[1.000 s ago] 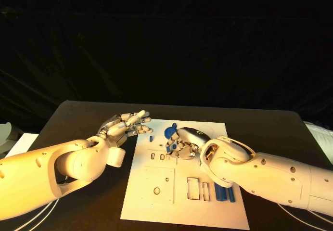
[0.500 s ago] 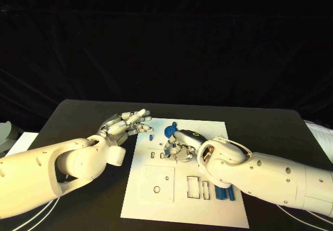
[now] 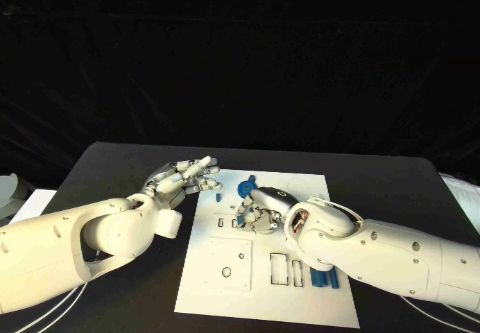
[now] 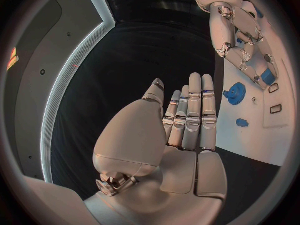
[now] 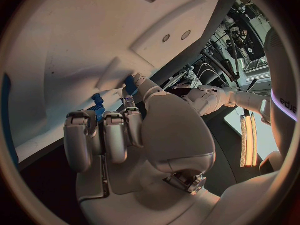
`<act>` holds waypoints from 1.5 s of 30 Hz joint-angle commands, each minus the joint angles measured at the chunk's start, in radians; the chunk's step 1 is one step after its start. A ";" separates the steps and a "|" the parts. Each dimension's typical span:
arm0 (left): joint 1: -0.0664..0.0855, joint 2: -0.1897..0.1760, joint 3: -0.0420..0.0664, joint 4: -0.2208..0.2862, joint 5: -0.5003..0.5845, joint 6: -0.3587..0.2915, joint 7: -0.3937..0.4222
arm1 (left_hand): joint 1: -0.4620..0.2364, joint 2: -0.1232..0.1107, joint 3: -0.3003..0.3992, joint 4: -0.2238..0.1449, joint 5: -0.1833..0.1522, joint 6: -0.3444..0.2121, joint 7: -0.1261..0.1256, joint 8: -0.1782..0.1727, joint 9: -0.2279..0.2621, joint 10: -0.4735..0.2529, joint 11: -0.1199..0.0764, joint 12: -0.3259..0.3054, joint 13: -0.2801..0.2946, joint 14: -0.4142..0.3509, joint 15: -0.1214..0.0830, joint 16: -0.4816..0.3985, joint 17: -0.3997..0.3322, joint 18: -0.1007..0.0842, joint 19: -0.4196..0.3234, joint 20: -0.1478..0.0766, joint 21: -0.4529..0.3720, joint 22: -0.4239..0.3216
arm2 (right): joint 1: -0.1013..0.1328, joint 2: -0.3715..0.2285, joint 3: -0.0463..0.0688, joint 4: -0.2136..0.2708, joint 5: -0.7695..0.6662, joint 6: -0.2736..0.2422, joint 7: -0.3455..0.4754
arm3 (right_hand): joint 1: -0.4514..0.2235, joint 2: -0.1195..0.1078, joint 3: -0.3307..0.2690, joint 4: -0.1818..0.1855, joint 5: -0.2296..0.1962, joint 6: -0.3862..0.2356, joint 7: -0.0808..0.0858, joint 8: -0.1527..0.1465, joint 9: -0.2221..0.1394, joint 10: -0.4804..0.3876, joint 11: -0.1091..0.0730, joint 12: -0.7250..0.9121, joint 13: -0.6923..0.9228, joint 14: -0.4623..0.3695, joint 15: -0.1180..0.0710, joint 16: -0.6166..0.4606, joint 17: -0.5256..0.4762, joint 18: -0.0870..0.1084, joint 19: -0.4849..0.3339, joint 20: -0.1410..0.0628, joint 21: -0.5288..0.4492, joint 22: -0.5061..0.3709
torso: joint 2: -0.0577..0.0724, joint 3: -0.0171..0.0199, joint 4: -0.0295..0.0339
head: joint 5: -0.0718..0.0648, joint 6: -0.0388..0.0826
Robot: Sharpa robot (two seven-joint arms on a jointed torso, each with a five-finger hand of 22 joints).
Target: Assemble the parts on the task board
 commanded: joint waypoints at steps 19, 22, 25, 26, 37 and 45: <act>0.001 0.001 0.001 0.001 0.002 0.010 0.010 | 0.003 0.003 0.001 -0.007 0.002 -0.004 0.001 -0.003 0.001 -0.001 -0.002 -0.002 0.001 -0.007 0.003 -0.003 0.001 0.002 -0.006 -0.001 -0.004 -0.001 | -0.006 -0.010 -0.003 0.005 -0.049 0.071 -0.041 | -0.043 -0.032 -0.018 0.006 -0.014 -0.038 0.015 -0.029 0.002 -0.015 0.016 -0.032 0.089 0.088 0.012 -0.013 0.177 -0.006 0.028 0.007 -0.006 0.126 | 0.000 0.0000 -0.0003 | -0.001 -0.003; 0.001 0.001 0.001 0.001 0.002 0.010 0.010 | 0.003 0.003 0.001 -0.007 0.002 -0.004 0.001 -0.003 0.001 -0.001 -0.002 -0.002 0.001 -0.007 0.003 -0.003 0.001 0.002 -0.006 -0.001 -0.004 -0.001 | -0.006 -0.010 -0.003 0.004 -0.051 0.069 -0.045 | -0.048 -0.036 -0.022 0.008 -0.016 -0.043 0.017 -0.032 0.002 -0.018 0.019 -0.037 0.085 0.087 0.014 -0.013 0.176 -0.006 0.027 0.009 -0.007 0.124 | 0.000 -0.0002 -0.0009 | -0.001 -0.003; 0.001 0.001 0.001 0.001 0.002 0.010 0.009 | 0.003 0.003 0.001 -0.007 0.002 -0.004 0.001 -0.003 0.001 -0.001 -0.002 -0.002 0.001 -0.007 0.003 -0.003 0.001 0.002 -0.006 -0.001 -0.004 -0.001 | -0.006 -0.010 -0.003 0.004 -0.052 0.065 -0.046 | -0.053 -0.040 -0.026 0.011 -0.019 -0.049 0.020 -0.036 0.001 -0.021 0.021 -0.042 0.082 0.087 0.016 -0.014 0.176 -0.006 0.026 0.011 -0.007 0.123 | 0.000 -0.0003 -0.0005 | -0.003 -0.003; 0.001 0.001 0.001 0.001 0.002 0.010 0.009 | 0.003 0.003 0.001 -0.007 0.002 -0.004 0.001 -0.003 0.001 -0.001 -0.002 -0.002 0.001 -0.007 0.003 -0.003 0.001 0.002 -0.006 -0.001 -0.004 -0.001 | -0.006 -0.009 -0.003 0.004 -0.052 0.062 -0.047 | -0.056 -0.042 -0.029 0.012 -0.020 -0.052 0.021 -0.039 0.000 -0.022 0.023 -0.043 0.081 0.087 0.017 -0.014 0.175 -0.006 0.026 0.012 -0.007 0.123 | 0.000 -0.0006 -0.0001 | -0.003 -0.003; 0.001 0.001 0.001 0.000 0.002 0.010 0.008 | 0.003 0.003 0.001 -0.007 0.002 -0.004 0.001 -0.003 0.001 -0.001 -0.002 -0.002 0.001 -0.007 0.003 -0.003 0.001 0.002 -0.006 -0.001 -0.004 -0.001 | -0.006 -0.008 -0.003 0.009 -0.047 -0.013 -0.033 | -0.082 -0.056 -0.067 0.038 -0.091 -0.098 0.033 -0.053 -0.004 -0.034 0.035 -0.060 0.069 0.087 0.028 -0.015 0.174 -0.005 0.025 0.024 -0.009 0.120 | 0.000 -0.0003 0.0004 | -0.003 -0.004; 0.001 0.001 0.001 -0.001 0.002 0.010 0.007 | 0.003 0.003 0.001 -0.007 0.002 -0.004 0.001 -0.003 0.001 -0.001 -0.002 -0.002 0.001 -0.007 0.003 -0.003 0.001 0.002 -0.006 -0.001 -0.004 -0.001 | -0.007 -0.012 -0.003 0.020 -0.031 -0.099 0.008 | -0.088 -0.060 -0.082 0.046 -0.092 -0.103 0.034 -0.052 -0.003 -0.039 0.036 -0.069 0.062 0.086 0.030 -0.017 0.171 -0.005 0.024 0.025 -0.010 0.119 | 0.000 0.0003 -0.0001 | -0.001 -0.004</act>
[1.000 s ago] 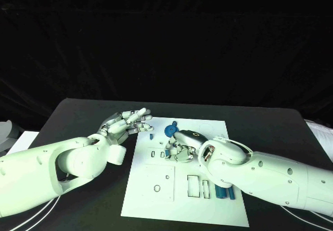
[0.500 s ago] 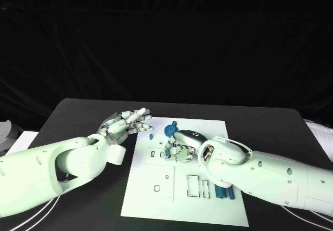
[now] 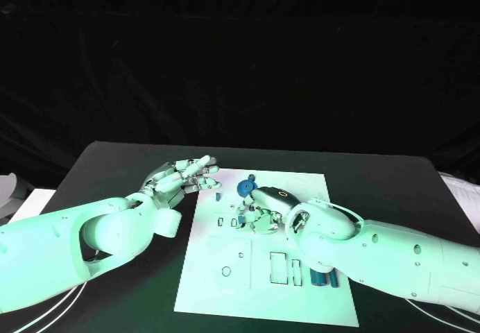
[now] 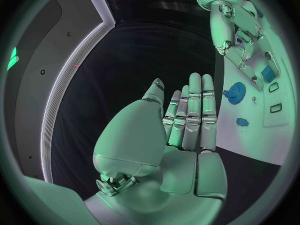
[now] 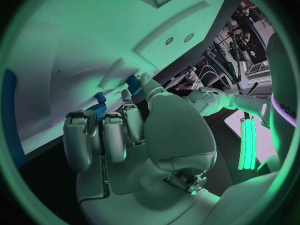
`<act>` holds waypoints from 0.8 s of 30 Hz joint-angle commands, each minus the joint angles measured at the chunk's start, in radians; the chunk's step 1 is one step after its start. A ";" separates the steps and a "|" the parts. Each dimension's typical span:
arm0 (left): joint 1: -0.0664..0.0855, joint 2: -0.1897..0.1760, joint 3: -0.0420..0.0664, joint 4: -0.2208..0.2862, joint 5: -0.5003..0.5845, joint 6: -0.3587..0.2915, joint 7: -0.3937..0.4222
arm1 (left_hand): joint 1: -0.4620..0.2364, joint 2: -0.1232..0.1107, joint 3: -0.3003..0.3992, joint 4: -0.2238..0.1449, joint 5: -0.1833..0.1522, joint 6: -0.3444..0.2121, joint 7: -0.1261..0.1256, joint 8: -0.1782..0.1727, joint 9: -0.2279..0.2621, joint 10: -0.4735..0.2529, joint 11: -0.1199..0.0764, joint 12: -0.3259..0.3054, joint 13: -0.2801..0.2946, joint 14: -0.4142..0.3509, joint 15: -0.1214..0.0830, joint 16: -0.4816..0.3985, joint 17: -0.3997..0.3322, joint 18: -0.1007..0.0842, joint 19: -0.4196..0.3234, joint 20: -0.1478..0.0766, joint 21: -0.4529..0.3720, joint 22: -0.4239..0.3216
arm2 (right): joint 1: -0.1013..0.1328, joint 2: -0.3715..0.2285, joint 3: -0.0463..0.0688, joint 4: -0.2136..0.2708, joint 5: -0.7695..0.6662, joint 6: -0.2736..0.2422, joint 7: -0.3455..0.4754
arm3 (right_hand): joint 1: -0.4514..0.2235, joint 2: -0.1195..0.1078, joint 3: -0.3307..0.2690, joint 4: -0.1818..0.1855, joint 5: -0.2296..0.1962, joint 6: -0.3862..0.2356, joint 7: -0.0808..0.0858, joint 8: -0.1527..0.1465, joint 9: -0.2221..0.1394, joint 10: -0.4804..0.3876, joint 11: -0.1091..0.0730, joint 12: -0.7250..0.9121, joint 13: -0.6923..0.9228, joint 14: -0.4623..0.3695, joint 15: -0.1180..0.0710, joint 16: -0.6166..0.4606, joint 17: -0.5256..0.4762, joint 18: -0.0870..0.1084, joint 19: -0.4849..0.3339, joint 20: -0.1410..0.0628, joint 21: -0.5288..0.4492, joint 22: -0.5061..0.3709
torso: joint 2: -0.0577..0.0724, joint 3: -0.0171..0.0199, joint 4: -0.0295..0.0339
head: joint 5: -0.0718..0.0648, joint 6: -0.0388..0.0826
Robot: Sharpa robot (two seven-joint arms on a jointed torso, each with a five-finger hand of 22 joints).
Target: Assemble the parts on the task board
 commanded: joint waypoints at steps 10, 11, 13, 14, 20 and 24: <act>0.001 0.000 0.001 -0.008 -0.014 -0.006 -0.006 | 0.006 0.005 0.001 -0.012 0.002 -0.001 -0.003 -0.002 0.001 0.004 -0.006 -0.001 0.001 0.003 -0.002 0.005 0.007 0.004 0.001 -0.003 0.001 0.000 | -0.003 -0.052 0.005 0.050 0.129 -0.147 0.246 | -0.016 -0.010 -0.050 0.019 0.013 -0.039 0.006 -0.004 -0.003 -0.017 0.009 -0.020 0.053 0.086 0.013 -0.004 0.175 -0.002 0.016 0.010 -0.012 0.107 | -0.001 0.0012 0.0003 | 0.003 -0.001; 0.001 -0.001 0.000 -0.011 -0.032 -0.013 -0.015 | 0.017 -0.003 0.002 -0.023 0.002 0.009 -0.013 0.002 0.003 0.020 -0.015 0.005 0.003 0.024 -0.011 0.021 0.016 0.006 0.015 -0.009 0.012 0.005 | -0.001 -0.067 0.007 0.060 0.153 -0.123 0.278 | -0.015 -0.012 -0.067 0.024 0.019 -0.050 0.009 -0.003 -0.004 -0.023 0.012 -0.028 0.047 0.086 0.015 -0.004 0.176 0.000 0.009 0.012 -0.017 0.096 | -0.002 0.0013 0.0006 | 0.003 -0.002; 0.001 -0.004 0.000 -0.016 -0.081 -0.019 -0.042 | 0.022 -0.014 -0.002 -0.035 0.001 0.024 -0.024 0.005 0.004 0.050 -0.028 0.012 0.006 0.063 -0.025 0.055 0.037 0.006 0.045 -0.024 0.037 0.016 | 0.006 -0.102 0.011 0.084 0.205 -0.070 0.323 | -0.012 -0.017 -0.094 0.030 0.019 -0.071 0.014 -0.005 -0.007 -0.034 0.018 -0.042 0.038 0.087 0.020 -0.002 0.181 0.003 0.000 0.016 -0.025 0.082 | -0.002 0.0024 0.0021 | 0.005 -0.004; 0.001 -0.006 0.000 -0.018 -0.104 -0.020 -0.057 | 0.020 -0.018 -0.005 -0.036 0.002 0.038 -0.031 0.009 0.006 0.075 -0.036 0.020 0.010 0.094 -0.037 0.084 0.055 0.004 0.069 -0.032 0.056 0.025 | 0.010 -0.117 0.012 0.095 0.228 -0.049 0.335 | -0.008 -0.018 -0.104 0.031 0.019 -0.077 0.016 -0.005 -0.007 -0.041 0.019 -0.051 0.031 0.087 0.021 -0.003 0.180 0.006 -0.008 0.017 -0.031 0.069 | -0.001 0.0022 0.0017 | 0.006 -0.004; 0.012 -0.011 0.000 -0.037 -0.297 -0.027 -0.254 | -0.010 -0.043 -0.033 -0.025 -0.002 0.120 -0.091 0.031 0.020 0.279 -0.104 0.117 0.078 0.347 -0.111 0.852 0.779 -0.004 0.287 -0.109 0.301 0.187 | 0.039 -0.234 0.020 0.159 0.415 0.020 0.368 | 0.036 0.009 -0.131 0.024 0.037 -0.064 0.014 0.007 0.000 -0.046 0.018 -0.052 0.029 0.086 0.022 -0.006 0.176 0.008 -0.013 0.020 -0.037 0.061 | -0.007 0.0018 -0.0044 | 0.008 -0.004; 0.045 -0.010 0.000 -0.051 -0.462 0.023 -0.501 | -0.097 -0.027 -0.069 0.034 -0.002 0.136 -0.103 0.094 0.070 0.289 -0.144 0.484 0.410 0.397 -0.122 1.194 1.161 -0.099 0.429 -0.141 0.854 0.883 | 0.066 -0.311 0.030 0.172 0.550 0.008 0.375 | 0.059 0.029 -0.146 0.017 0.093 -0.054 0.010 0.011 0.005 -0.042 0.013 -0.048 0.030 0.084 0.017 -0.010 0.170 0.008 -0.011 0.016 -0.036 0.063 | -0.015 0.0054 -0.0075 | 0.009 -0.006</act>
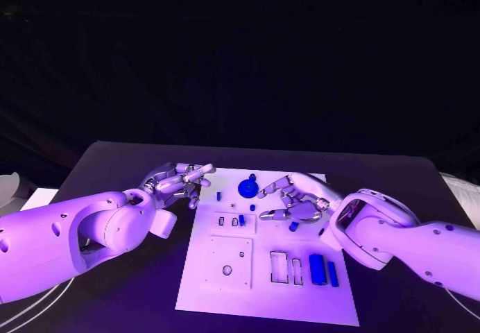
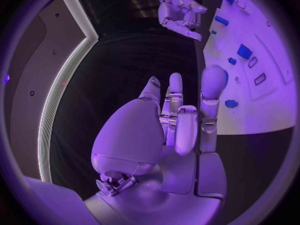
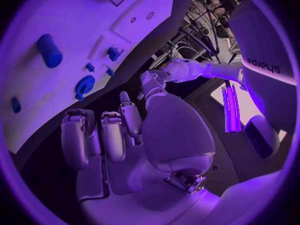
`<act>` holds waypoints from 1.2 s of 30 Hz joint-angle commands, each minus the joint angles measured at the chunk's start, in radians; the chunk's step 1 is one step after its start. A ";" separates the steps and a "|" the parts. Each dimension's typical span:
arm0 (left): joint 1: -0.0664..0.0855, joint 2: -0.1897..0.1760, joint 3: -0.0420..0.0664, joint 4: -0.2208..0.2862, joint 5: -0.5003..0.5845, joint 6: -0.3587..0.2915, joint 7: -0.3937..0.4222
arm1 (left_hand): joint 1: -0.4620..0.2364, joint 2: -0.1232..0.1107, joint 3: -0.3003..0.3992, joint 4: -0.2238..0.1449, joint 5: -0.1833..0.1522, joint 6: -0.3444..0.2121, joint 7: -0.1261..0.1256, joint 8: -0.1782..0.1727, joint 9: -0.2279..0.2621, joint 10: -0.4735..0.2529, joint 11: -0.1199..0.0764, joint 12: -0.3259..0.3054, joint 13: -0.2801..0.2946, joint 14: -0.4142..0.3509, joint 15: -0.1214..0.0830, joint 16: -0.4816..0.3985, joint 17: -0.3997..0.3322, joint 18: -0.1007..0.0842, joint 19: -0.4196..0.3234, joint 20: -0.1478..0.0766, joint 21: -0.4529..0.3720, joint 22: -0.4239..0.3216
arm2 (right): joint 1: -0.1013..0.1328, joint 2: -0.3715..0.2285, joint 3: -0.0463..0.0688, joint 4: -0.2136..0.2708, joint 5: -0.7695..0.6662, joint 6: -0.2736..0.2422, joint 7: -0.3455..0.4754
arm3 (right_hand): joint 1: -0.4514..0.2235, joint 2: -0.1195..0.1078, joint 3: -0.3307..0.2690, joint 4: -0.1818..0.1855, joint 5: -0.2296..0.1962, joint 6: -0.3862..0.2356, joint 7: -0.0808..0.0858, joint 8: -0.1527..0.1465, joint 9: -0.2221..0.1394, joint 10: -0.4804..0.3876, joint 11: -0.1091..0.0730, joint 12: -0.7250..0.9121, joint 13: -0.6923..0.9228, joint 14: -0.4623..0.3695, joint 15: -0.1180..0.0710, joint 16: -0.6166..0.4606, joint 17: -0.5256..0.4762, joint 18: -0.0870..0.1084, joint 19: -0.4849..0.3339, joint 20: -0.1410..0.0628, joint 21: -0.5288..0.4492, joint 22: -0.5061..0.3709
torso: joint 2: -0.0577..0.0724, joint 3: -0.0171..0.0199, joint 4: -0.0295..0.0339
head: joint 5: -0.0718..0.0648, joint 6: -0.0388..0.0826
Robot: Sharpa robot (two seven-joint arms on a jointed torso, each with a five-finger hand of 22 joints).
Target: Assemble the parts on the task board
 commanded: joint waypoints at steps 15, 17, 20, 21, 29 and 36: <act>0.126 0.123 -0.002 -0.067 -0.739 0.222 -0.806 | -0.169 0.039 -0.096 0.110 -0.008 -0.105 -0.064 0.434 0.400 0.051 -0.043 1.071 1.100 0.105 -0.037 0.065 0.275 -0.059 0.045 -0.031 0.359 0.491 | 0.053 -0.106 0.009 -0.060 0.320 0.013 0.047 | 0.030 0.016 -0.018 -0.008 0.050 0.011 -0.004 0.006 0.004 0.001 -0.008 0.002 0.024 0.081 -0.001 -0.007 0.166 0.008 -0.001 -0.004 -0.005 0.061 | -0.032 0.0160 -0.0031 | 0.008 -0.015; 0.132 0.147 -0.005 -0.076 -0.773 0.234 -0.841 | -0.192 0.044 -0.111 0.110 -0.047 -0.115 -0.066 0.452 0.427 0.054 -0.045 1.078 1.109 0.105 -0.039 0.065 0.275 -0.059 0.046 -0.033 0.362 0.497 | 0.053 -0.105 0.009 -0.065 0.317 0.015 0.044 | 0.030 0.016 -0.018 -0.008 0.050 0.011 -0.004 0.006 0.004 0.001 -0.008 0.002 0.024 0.081 -0.001 -0.007 0.166 0.008 -0.001 -0.004 -0.005 0.061 | -0.034 0.0164 -0.0043 | 0.009 -0.018; 0.140 0.186 -0.011 -0.094 -0.822 0.239 -0.877 | -0.215 0.037 -0.132 0.110 -0.060 -0.126 -0.068 0.465 0.451 0.053 -0.047 1.078 1.111 0.105 -0.041 0.065 0.275 -0.060 0.045 -0.036 0.363 0.499 | 0.053 -0.102 0.009 -0.074 0.309 0.022 0.036 | 0.031 0.015 -0.021 -0.009 0.053 0.011 -0.004 0.006 0.005 0.000 -0.008 -0.001 0.022 0.081 -0.001 -0.009 0.164 0.009 -0.002 -0.005 -0.006 0.059 | -0.036 0.0176 -0.0049 | 0.009 -0.022; 0.142 0.199 -0.012 -0.100 -0.833 0.238 -0.886 | -0.222 0.035 -0.138 0.110 -0.060 -0.129 -0.069 0.468 0.457 0.053 -0.047 1.079 1.112 0.105 -0.043 0.065 0.275 -0.060 0.046 -0.036 0.364 0.500 | 0.053 -0.101 0.009 -0.076 0.303 0.024 0.033 | 0.031 0.014 -0.022 -0.010 0.054 0.011 -0.004 0.006 0.005 -0.001 -0.008 -0.002 0.020 0.080 -0.001 -0.009 0.163 0.009 -0.003 -0.005 -0.007 0.058 | -0.036 0.0178 -0.0047 | 0.010 -0.023; 0.151 0.297 -0.018 -0.160 -0.896 0.245 -0.921 | -0.244 0.036 -0.154 0.110 -0.061 -0.135 -0.071 0.478 0.475 0.058 -0.050 1.086 1.122 0.105 -0.045 0.065 0.275 -0.064 0.054 -0.040 0.374 0.521 | 0.054 -0.091 0.009 -0.093 0.296 0.023 0.014 | 0.030 0.012 -0.028 -0.010 0.055 0.010 -0.004 0.005 0.005 -0.002 -0.008 -0.003 0.019 0.080 -0.001 -0.010 0.161 0.009 -0.004 -0.005 -0.007 0.056 | -0.036 0.0179 -0.0050 | 0.016 -0.022; 0.153 0.356 -0.022 -0.195 -0.919 0.287 -0.934 | -0.250 0.041 -0.160 0.110 -0.061 -0.134 -0.075 0.489 0.490 0.061 -0.054 1.090 1.126 0.105 -0.048 0.065 0.275 -0.066 0.060 -0.042 0.381 0.535 | 0.054 -0.086 0.009 -0.099 0.300 0.017 0.007 | 0.029 0.012 -0.029 -0.009 0.055 0.010 -0.004 0.005 0.005 -0.003 -0.008 -0.005 0.018 0.080 -0.001 -0.012 0.159 0.010 -0.005 -0.005 -0.008 0.055 | -0.035 0.0168 -0.0070 | 0.020 -0.026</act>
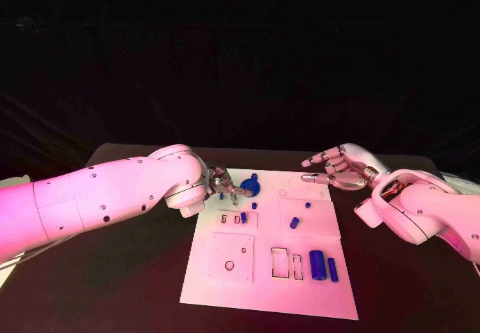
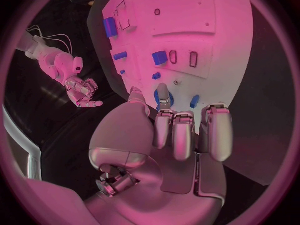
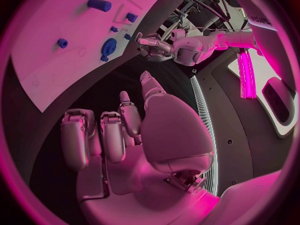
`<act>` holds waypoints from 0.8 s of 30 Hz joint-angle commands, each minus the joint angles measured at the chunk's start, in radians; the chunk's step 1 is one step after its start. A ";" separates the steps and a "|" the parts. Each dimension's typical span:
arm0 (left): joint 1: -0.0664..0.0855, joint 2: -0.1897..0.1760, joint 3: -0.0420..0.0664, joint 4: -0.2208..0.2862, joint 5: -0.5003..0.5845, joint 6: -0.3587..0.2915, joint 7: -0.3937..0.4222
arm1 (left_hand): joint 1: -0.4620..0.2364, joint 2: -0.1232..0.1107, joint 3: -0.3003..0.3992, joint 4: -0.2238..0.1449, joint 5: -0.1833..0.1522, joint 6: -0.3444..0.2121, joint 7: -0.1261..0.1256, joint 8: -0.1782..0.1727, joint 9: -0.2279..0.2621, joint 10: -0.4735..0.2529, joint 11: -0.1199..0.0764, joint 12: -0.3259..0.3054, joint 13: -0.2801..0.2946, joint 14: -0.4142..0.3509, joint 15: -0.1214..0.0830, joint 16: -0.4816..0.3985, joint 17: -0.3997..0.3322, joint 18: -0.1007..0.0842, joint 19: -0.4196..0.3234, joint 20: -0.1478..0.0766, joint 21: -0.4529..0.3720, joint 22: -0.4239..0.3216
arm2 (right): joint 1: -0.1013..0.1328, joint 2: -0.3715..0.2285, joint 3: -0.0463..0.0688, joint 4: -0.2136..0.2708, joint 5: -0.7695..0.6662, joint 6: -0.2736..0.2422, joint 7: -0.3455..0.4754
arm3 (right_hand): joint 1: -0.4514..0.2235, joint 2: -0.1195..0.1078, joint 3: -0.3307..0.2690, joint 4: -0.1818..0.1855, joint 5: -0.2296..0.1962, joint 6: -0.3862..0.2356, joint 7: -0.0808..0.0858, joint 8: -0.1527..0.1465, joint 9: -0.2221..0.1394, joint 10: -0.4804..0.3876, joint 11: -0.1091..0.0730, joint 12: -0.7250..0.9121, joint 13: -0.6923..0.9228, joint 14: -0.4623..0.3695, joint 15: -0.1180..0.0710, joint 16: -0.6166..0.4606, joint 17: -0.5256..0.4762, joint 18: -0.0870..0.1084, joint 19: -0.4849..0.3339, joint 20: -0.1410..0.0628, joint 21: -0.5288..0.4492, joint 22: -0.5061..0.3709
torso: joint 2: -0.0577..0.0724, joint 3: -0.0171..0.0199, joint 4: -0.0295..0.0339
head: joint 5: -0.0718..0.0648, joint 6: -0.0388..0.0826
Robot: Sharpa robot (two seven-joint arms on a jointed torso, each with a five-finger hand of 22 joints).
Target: Assemble the parts on the task board
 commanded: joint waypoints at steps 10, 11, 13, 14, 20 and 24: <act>0.001 0.059 -0.009 -0.044 -0.053 0.121 -0.053 | -0.018 0.003 -0.014 0.000 -0.004 -0.005 -0.002 0.012 0.013 0.007 -0.005 0.008 0.110 0.107 -0.008 0.003 0.263 -0.015 0.023 -0.011 0.010 0.073 | 0.000 0.009 0.000 -0.005 0.000 0.005 -0.016 | 0.006 -0.001 -0.007 0.002 0.006 0.007 0.000 0.005 0.001 0.000 -0.005 -0.006 0.016 0.079 -0.001 -0.007 0.158 0.010 -0.006 -0.005 -0.005 0.053 | 0.001 -0.0007 -0.0006 | -0.001 -0.010; 0.000 0.063 -0.010 -0.047 -0.053 0.126 -0.053 | -0.018 0.003 -0.014 0.000 -0.004 -0.005 -0.002 0.013 0.014 0.008 -0.005 0.008 0.111 0.107 -0.009 0.003 0.263 -0.015 0.024 -0.011 0.010 0.074 | 0.000 0.010 0.000 -0.005 0.000 0.005 -0.016 | 0.006 -0.001 -0.007 0.002 0.006 0.007 0.000 0.005 0.001 0.000 -0.005 -0.006 0.016 0.079 -0.001 -0.007 0.158 0.010 -0.006 -0.005 -0.005 0.053 | 0.001 -0.0004 -0.0006 | -0.001 -0.011; 0.000 0.069 -0.012 -0.052 -0.054 0.137 -0.054 | -0.020 0.006 -0.015 0.000 -0.004 -0.004 -0.003 0.015 0.017 0.008 -0.005 0.009 0.112 0.107 -0.009 0.003 0.263 -0.016 0.025 -0.012 0.012 0.076 | 0.000 0.011 0.000 -0.006 0.000 0.005 -0.017 | 0.006 -0.001 -0.007 0.002 0.006 0.007 -0.001 0.005 0.001 0.000 -0.005 -0.006 0.016 0.079 -0.001 -0.007 0.158 0.010 -0.006 -0.005 -0.005 0.053 | 0.001 -0.0009 -0.0009 | -0.001 -0.013; -0.001 0.072 -0.013 -0.055 -0.054 0.144 -0.054 | -0.021 0.008 -0.015 0.000 -0.004 -0.004 -0.003 0.016 0.018 0.009 -0.006 0.009 0.112 0.107 -0.009 0.003 0.263 -0.016 0.025 -0.012 0.012 0.078 | 0.000 0.011 0.000 -0.006 0.000 0.005 -0.017 | 0.006 0.000 -0.008 0.002 0.007 0.007 -0.001 0.005 0.001 0.000 -0.005 -0.006 0.017 0.079 -0.001 -0.007 0.157 0.010 -0.005 -0.005 -0.005 0.053 | 0.001 -0.0006 -0.0003 | -0.001 -0.014; -0.002 0.079 -0.016 -0.063 -0.055 0.160 -0.055 | -0.018 0.016 -0.014 -0.001 -0.003 -0.004 -0.005 0.020 0.025 0.010 -0.007 0.010 0.114 0.107 -0.010 0.003 0.263 -0.017 0.026 -0.013 0.014 0.081 | 0.000 0.010 0.000 -0.006 -0.001 0.004 -0.018 | 0.006 0.000 -0.008 0.002 0.007 0.007 -0.001 0.005 0.001 0.000 -0.005 -0.006 0.016 0.079 -0.001 -0.007 0.157 0.010 -0.006 -0.005 -0.005 0.053 | 0.001 -0.0004 0.0004 | -0.001 -0.016; -0.003 0.081 -0.017 -0.066 -0.055 0.167 -0.056 | -0.014 0.020 -0.012 -0.002 -0.003 -0.004 -0.006 0.022 0.029 0.011 -0.008 0.011 0.115 0.107 -0.011 0.003 0.263 -0.017 0.027 -0.013 0.015 0.083 | -0.001 0.011 0.000 -0.008 -0.001 0.004 -0.019 | 0.006 0.001 -0.009 0.002 0.009 0.008 -0.001 0.005 0.001 0.000 -0.005 -0.006 0.016 0.079 -0.001 -0.008 0.157 0.010 -0.006 -0.005 -0.006 0.052 | 0.000 -0.0004 0.0006 | -0.002 -0.019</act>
